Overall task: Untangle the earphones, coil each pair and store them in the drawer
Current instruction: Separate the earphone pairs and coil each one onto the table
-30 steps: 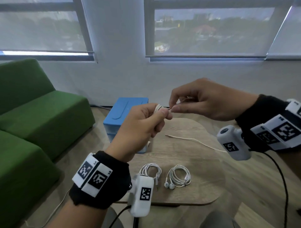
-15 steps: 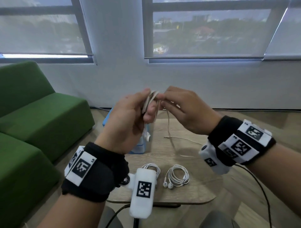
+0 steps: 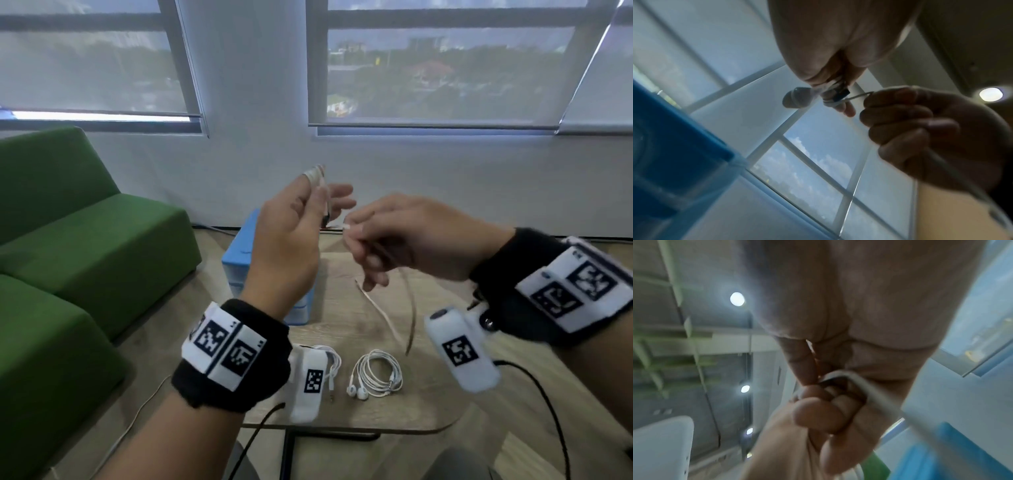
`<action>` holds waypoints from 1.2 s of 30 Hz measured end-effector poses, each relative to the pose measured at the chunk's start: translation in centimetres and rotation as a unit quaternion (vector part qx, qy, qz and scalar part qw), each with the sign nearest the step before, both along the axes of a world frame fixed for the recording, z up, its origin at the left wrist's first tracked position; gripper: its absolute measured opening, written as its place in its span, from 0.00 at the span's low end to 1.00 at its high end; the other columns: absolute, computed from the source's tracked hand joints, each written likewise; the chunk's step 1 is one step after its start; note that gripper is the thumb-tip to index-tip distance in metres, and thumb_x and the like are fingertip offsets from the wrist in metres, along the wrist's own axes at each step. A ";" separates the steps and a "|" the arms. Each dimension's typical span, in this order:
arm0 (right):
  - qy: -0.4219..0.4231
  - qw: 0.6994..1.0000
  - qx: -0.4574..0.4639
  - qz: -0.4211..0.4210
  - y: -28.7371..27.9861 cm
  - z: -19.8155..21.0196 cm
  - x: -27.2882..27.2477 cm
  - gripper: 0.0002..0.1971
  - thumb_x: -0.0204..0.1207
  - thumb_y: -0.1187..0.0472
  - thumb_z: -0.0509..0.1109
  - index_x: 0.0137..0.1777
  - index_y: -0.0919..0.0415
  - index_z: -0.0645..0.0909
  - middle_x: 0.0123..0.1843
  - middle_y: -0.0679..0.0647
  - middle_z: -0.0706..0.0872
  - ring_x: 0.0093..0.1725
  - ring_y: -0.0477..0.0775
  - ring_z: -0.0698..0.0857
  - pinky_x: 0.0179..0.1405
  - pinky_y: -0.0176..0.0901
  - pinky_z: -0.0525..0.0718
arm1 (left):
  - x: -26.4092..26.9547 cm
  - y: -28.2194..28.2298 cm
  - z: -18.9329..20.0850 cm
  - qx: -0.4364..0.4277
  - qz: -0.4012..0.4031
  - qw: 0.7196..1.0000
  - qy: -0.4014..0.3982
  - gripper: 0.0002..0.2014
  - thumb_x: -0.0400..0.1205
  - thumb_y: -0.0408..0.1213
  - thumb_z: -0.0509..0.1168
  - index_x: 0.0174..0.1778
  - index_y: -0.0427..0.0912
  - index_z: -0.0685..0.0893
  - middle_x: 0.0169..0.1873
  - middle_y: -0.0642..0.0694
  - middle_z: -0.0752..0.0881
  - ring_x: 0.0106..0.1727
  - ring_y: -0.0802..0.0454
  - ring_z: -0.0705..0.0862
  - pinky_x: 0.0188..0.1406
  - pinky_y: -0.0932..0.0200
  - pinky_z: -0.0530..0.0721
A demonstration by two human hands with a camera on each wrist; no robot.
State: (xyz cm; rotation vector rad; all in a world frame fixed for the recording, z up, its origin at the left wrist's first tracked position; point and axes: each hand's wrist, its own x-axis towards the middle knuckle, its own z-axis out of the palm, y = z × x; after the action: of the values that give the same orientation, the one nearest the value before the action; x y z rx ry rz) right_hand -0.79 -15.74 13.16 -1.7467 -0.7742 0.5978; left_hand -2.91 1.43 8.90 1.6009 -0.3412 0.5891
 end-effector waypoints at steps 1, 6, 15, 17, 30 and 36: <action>0.017 1.000 0.004 -0.011 -0.3 0.8 0.2 0.15 0.85 0.65 0.60 0.36 0.65 0.78 0.27 0.59 0.73 0.24 0.57 0.74 0.39 0.54 0.87 | 0.3 0.0 -0.4 0.058 0.010 0.998 -0.010 0.13 0.93 0.34 0.57 0.55 0.37 0.88 0.47 0.47 0.93 0.49 0.54 0.93 0.56 0.50 0.91; 0.001 0.995 -0.040 -0.092 -2.1 4.0 2.4 0.16 0.87 0.63 0.59 0.36 0.62 0.75 0.28 0.53 0.62 0.25 0.49 0.59 0.20 0.38 0.64 | -0.1 0.0 -0.8 0.134 -0.039 0.990 0.011 0.15 0.90 0.41 0.58 0.55 0.38 0.88 0.35 0.52 0.89 0.36 0.50 0.85 0.43 0.48 0.84; -0.320 0.939 -0.081 -0.098 -1.3 0.0 2.7 0.05 0.88 0.60 0.68 0.59 0.59 0.81 0.33 0.52 0.77 0.25 0.44 0.70 0.26 0.34 0.72 | -0.4 0.6 0.8 -0.010 -0.074 0.987 0.145 0.12 0.88 0.32 0.66 0.40 0.33 0.86 0.21 0.52 0.68 0.22 0.60 0.62 0.22 0.68 0.62; -0.429 0.892 -0.093 -0.108 -0.7 -1.1 2.5 0.07 0.86 0.56 0.70 0.59 0.56 0.81 0.37 0.50 0.81 0.29 0.44 0.75 0.34 0.30 0.74 | -0.4 0.8 1.1 -0.028 -0.079 0.982 0.169 0.12 0.88 0.31 0.65 0.40 0.31 0.85 0.18 0.54 0.65 0.20 0.61 0.61 0.19 0.70 0.61; -0.402 0.900 -0.099 -0.138 0.7 -5.1 1.3 0.10 0.89 0.66 0.59 0.45 0.59 0.76 0.34 0.43 0.78 0.35 0.43 0.81 0.39 0.39 0.80 | -0.9 1.4 2.4 -0.200 -0.190 0.938 0.209 0.17 0.93 0.40 0.56 0.50 0.33 0.86 0.24 0.51 0.72 0.20 0.60 0.66 0.23 0.67 0.66; -0.437 0.879 -0.082 -0.172 0.7 -3.5 1.7 0.04 0.83 0.61 0.71 0.48 0.56 0.78 0.42 0.47 0.83 0.43 0.48 0.81 0.45 0.42 0.77 | -0.5 1.2 2.8 -0.112 -0.112 0.967 0.198 0.15 0.91 0.38 0.61 0.42 0.36 0.87 0.19 0.53 0.69 0.18 0.60 0.63 0.20 0.67 0.62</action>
State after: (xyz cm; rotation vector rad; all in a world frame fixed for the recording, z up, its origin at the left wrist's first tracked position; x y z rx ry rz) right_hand 0.90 -15.04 9.63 -2.2554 -0.9882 -0.4373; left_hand -3.40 2.65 11.67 1.3982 -0.1463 0.1199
